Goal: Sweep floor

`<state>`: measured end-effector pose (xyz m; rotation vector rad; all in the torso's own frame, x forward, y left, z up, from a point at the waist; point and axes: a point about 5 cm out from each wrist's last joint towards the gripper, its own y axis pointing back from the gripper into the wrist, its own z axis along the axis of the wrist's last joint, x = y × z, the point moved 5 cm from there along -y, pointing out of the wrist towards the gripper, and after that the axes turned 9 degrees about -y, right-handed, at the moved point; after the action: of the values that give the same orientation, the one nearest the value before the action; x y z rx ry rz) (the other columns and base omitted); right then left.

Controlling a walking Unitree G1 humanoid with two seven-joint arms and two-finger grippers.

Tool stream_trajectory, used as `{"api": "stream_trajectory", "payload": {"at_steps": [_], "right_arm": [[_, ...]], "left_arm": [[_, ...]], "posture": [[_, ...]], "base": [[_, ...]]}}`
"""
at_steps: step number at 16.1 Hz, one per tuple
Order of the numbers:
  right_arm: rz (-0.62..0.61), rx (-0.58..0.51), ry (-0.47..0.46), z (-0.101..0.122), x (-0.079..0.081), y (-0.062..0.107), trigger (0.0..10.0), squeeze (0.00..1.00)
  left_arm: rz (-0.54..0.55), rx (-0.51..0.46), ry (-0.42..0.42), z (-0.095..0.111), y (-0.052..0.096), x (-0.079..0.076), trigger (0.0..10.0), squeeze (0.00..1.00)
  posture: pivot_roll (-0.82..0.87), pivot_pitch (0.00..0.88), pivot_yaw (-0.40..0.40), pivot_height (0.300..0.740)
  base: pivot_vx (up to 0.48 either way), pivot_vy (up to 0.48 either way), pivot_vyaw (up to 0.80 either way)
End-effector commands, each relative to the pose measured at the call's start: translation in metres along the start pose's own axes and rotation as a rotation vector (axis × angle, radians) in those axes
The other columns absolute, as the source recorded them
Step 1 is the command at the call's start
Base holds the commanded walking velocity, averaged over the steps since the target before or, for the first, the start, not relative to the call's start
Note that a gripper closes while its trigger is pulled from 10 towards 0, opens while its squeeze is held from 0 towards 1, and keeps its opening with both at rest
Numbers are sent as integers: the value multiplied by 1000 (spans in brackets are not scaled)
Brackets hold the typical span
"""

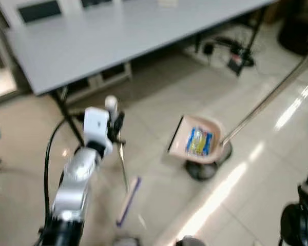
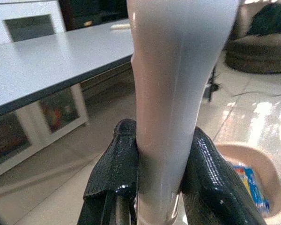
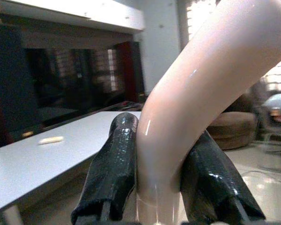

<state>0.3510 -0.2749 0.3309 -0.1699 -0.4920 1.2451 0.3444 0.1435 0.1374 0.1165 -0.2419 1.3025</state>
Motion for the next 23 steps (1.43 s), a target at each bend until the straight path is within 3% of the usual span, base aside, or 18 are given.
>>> {"api": "stream_trajectory", "payload": {"at_steps": [1,5,12,23], "right_arm": [[24,-45,-13,10,5,-1,10000,0],[23,-44,-20,6,6,0,10000,0],[18,-45,-28,4,2,0,10000,0],[33,-41,-48,0,9,3,10000,0]], "left_arm": [[34,-42,-15,11,1,10,10000,0],[46,-62,-9,17,-3,11,10000,0],[48,-65,-20,18,-5,13,10000,0],[37,-73,-14,18,-7,11,10000,0]], "posture": [[-10,72,21,740],[-10,64,20,740],[-10,53,26,740],[-12,44,29,740]], "base": [[0,0,-800],[322,0,-733],[377,0,0],[378,0,0]]}}
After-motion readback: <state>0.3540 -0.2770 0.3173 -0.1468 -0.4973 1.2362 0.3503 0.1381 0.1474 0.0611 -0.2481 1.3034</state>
